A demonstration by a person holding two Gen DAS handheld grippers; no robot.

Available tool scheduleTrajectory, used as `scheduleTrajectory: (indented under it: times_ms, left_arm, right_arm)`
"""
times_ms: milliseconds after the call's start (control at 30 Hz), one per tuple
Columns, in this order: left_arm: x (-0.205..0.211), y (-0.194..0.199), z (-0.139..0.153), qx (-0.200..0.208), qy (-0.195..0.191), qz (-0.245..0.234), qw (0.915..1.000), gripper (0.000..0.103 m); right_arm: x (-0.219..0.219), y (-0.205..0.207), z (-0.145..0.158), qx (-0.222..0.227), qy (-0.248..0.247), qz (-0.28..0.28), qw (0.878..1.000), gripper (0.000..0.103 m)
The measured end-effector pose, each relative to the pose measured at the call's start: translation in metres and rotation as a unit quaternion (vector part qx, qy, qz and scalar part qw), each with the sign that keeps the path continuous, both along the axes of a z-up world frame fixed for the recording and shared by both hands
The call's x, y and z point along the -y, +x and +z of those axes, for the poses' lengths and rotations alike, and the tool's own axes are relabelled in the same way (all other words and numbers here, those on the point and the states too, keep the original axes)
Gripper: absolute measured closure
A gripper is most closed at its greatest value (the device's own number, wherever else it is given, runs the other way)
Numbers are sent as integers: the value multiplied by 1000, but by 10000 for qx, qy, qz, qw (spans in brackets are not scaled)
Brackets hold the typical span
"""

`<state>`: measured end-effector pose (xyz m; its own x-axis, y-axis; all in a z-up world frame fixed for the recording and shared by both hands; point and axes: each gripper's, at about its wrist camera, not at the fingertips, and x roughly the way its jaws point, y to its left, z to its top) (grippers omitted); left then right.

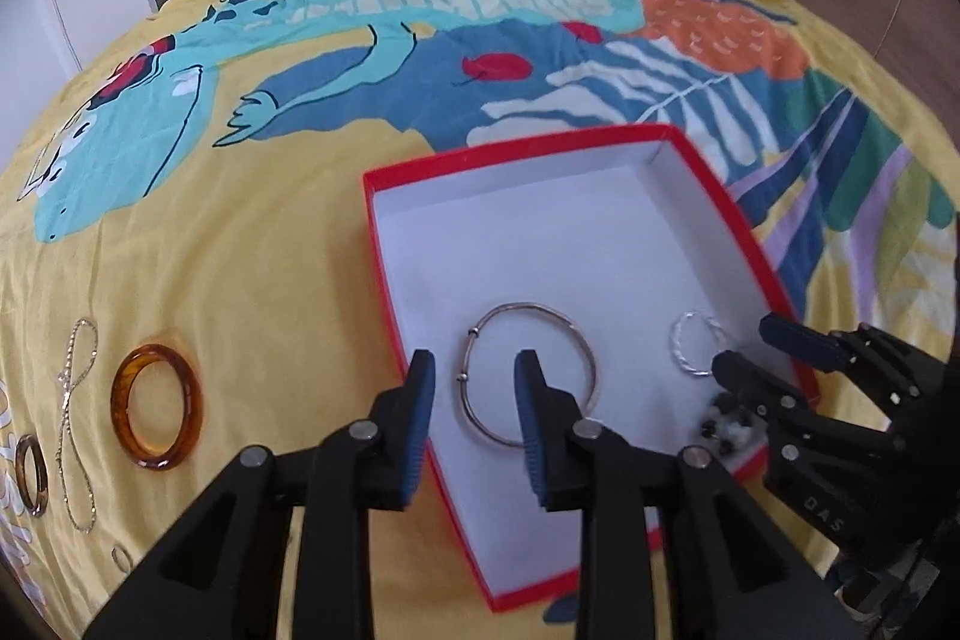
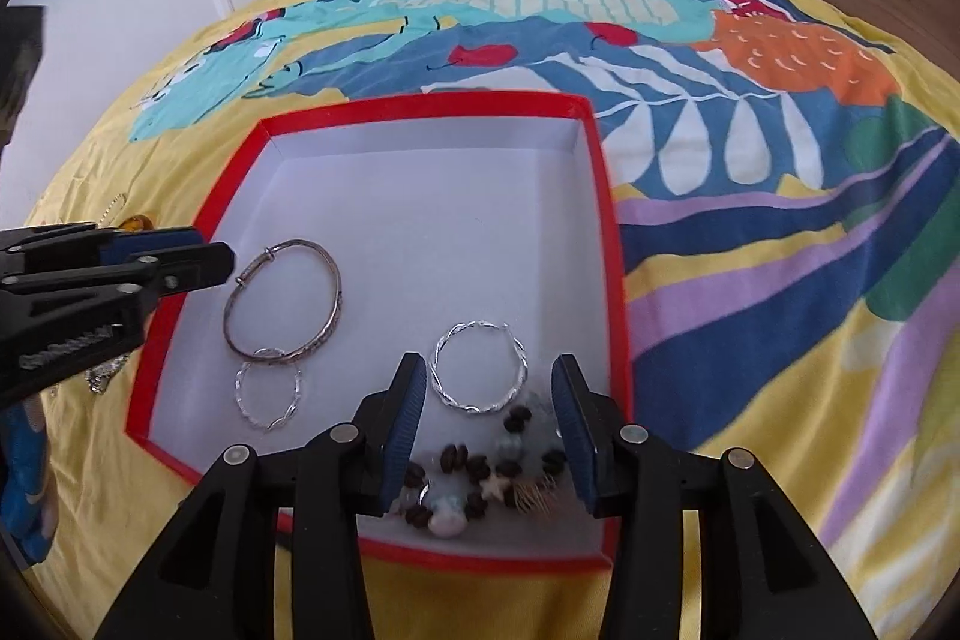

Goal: Organize jewelry
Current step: 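Withdraw both tools from the red box toward the remaining jewelry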

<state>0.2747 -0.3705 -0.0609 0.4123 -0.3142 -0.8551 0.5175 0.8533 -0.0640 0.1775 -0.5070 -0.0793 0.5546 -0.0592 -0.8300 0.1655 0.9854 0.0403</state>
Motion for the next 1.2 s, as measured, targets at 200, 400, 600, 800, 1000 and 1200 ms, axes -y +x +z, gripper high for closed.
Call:
scheduleTrajectory:
  times_ms: [200, 400, 600, 800, 1000, 1200]
  left_arm:
    - [-47, -27, 53, 269, -307, 123, 9991, 77]
    - [-133, -57, 98, 505, -224, 500, 9972, 69]
    - [-234, -97, 125, 774, 75, 958, 9924, 68]
    - [-314, -141, 135, 843, 34, 1404, 9865, 67]
    - [-368, -177, 141, 891, -63, 1781, 9799, 67]
    - [-408, -209, 147, 941, -225, 2074, 9734, 67]
  right_arm:
    - [-4, -33, 39, 200, 11, -163, 9997, 58]
    - [-20, -75, 100, 677, 98, -276, 9973, 54]
    - [-57, -116, 145, 1075, 169, -162, 9939, 52]
    - [-96, -150, 163, 1270, 292, -38, 9915, 50]
    - [-128, -178, 164, 1315, 447, 44, 9903, 50]
    - [-150, -200, 162, 1291, 577, 49, 9899, 49]
